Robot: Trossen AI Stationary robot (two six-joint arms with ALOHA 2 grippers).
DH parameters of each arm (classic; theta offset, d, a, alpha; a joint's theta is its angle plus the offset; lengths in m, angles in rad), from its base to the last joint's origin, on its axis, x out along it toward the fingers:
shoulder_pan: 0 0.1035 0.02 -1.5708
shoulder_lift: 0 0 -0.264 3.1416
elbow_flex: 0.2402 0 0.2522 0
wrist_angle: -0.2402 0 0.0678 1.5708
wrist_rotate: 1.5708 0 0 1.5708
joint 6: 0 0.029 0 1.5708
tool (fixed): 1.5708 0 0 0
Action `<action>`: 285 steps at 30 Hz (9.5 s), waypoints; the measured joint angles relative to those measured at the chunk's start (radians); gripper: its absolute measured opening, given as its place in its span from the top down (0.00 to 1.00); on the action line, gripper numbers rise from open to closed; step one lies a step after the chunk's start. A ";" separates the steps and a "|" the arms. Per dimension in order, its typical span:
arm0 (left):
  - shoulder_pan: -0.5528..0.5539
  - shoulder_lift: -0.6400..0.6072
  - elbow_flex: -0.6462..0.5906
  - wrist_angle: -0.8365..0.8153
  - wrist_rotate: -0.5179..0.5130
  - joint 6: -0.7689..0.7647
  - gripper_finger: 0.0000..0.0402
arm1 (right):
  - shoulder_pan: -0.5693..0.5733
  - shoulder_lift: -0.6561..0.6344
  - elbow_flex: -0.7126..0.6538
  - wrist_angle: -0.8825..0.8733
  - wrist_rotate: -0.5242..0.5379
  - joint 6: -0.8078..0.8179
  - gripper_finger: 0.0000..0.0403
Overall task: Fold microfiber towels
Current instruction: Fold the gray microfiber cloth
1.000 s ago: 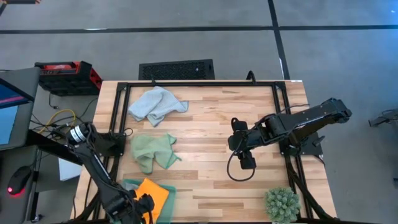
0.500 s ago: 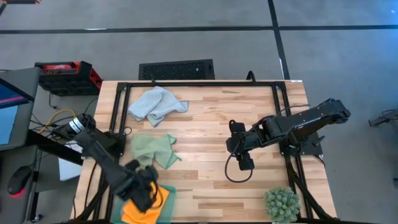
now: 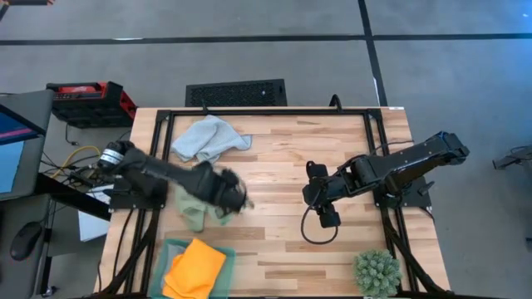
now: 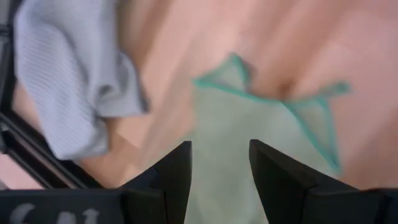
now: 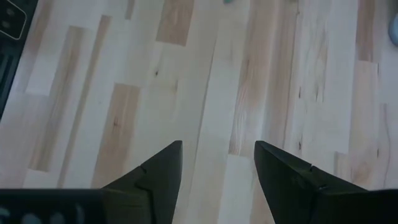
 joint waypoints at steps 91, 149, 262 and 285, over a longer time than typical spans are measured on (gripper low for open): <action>0.438 0.037 -0.352 0.950 0.161 0.657 1.00 | 0.004 0.000 0.000 0.027 0.139 0.010 0.45; 0.163 -0.066 -0.339 0.939 0.167 0.644 0.67 | -0.015 0.056 -0.352 0.544 0.126 -0.008 0.45; 0.052 0.013 -0.681 1.399 -0.163 0.530 0.67 | -0.480 -0.008 -0.325 0.708 0.128 0.078 0.97; 0.054 0.104 -0.677 1.414 -0.278 0.406 0.71 | -0.480 -0.009 -0.325 0.723 0.128 0.071 0.96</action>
